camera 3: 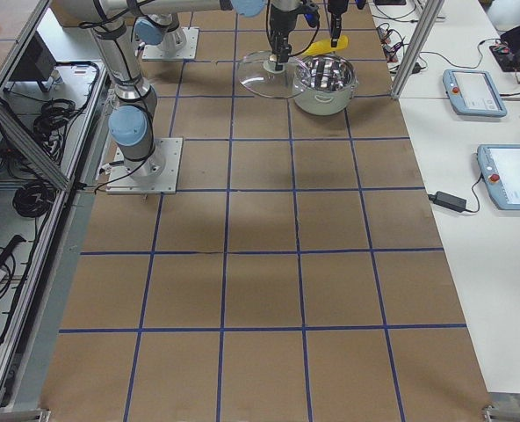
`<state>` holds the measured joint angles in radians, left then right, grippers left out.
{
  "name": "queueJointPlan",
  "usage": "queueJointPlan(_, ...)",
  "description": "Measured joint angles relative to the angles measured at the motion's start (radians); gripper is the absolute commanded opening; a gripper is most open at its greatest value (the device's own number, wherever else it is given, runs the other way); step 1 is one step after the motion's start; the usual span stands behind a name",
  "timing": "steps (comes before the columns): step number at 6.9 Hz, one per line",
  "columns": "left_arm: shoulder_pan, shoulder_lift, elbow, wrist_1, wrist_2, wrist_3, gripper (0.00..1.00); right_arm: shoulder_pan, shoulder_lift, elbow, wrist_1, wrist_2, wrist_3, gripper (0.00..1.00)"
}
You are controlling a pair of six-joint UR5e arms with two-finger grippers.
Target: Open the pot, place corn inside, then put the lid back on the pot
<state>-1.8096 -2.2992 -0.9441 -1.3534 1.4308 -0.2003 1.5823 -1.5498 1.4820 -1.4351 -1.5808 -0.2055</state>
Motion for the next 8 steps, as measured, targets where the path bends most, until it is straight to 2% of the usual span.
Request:
queueJointPlan(2, -0.022, -0.048, 0.043, -0.002, 0.003, -0.018, 1.0, 0.002, -0.001, 0.003, 0.0, 0.001, 0.0, 0.25)
queueJointPlan(4, -0.023, -0.036, 0.034, -0.026, 0.003, -0.017, 1.0, 0.003, -0.002, 0.005, -0.001, 0.002, 0.0, 0.25)
queueJointPlan(8, 0.048, 0.088, -0.001, -0.197, 0.068, 0.145, 1.0, 0.007, 0.003, -0.005, -0.007, 0.01, 0.022, 0.25)
